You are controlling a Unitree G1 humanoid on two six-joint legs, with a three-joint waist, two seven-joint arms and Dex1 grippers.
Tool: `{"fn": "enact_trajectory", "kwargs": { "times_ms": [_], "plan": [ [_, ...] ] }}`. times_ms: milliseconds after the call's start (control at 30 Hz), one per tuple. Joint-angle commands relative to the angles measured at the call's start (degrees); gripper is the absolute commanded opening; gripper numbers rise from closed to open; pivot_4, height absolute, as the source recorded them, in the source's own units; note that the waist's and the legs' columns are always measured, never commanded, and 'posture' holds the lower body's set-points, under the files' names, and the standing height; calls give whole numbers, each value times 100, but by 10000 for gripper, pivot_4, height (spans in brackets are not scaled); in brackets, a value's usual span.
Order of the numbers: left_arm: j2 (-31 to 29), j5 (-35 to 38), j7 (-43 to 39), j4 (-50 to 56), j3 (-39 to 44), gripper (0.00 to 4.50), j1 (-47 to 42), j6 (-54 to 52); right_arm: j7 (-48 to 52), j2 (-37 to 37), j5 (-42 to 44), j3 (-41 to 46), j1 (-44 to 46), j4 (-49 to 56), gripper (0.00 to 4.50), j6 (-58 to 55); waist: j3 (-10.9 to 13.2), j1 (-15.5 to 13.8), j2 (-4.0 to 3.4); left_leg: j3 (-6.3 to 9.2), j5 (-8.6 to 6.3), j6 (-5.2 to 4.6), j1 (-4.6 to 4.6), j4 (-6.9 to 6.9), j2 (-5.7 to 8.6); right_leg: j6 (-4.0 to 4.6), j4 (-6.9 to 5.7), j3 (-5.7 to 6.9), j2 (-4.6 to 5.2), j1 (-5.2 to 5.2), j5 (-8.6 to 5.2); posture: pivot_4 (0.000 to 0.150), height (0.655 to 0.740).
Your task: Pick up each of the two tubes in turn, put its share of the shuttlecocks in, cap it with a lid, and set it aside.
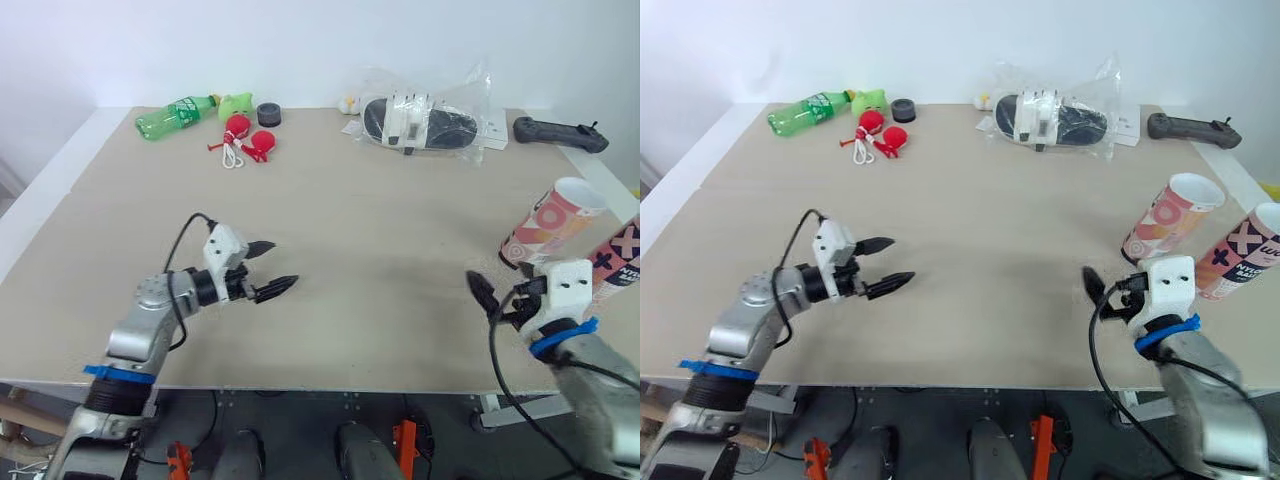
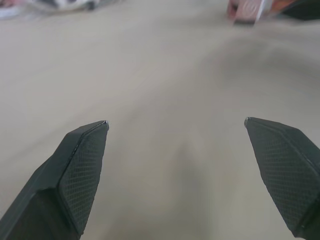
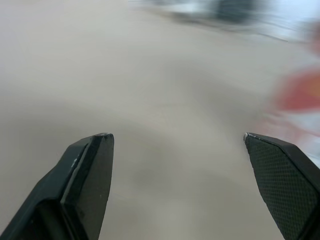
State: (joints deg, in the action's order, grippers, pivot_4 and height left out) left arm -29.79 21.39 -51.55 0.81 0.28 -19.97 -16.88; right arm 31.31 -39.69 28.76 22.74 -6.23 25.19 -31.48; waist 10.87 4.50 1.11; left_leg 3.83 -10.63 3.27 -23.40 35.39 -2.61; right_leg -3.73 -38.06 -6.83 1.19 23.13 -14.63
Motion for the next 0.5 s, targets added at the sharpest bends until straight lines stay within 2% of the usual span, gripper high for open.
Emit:
{"fn": "enact_trajectory", "kwargs": {
  "times_ms": [33, 200, 500],
  "plan": [
    [-345, 66, -22, 309, 363, 45000, 158, -27, 1015, -587, 442, 138, 42, -216, 44568, -227, 2, -12, 8, 0, 0, 0, 2, 0, -1, 5, 0, 1, -1, -1, 2, 1500, 7400],
    [-742, 168, -142, 467, 676, 45000, 518, -63, 1636, -1032, 406, -172, 581, -1000, 44568, -244, 13, -11, 28, -15, 2, 2, -1, 9, 3, 2, 1, -4, 10, 1, 4, 1500, 7400],
    [-840, 170, -158, 725, 590, 45000, 593, -259, 1588, -795, 195, -451, 1081, -1367, 44568, -73, 14, -29, 30, -14, -3, 8, -29, 2, 4, -42, 2, -2, 9, 19, 3, 1500, 7400]
  ]
}}
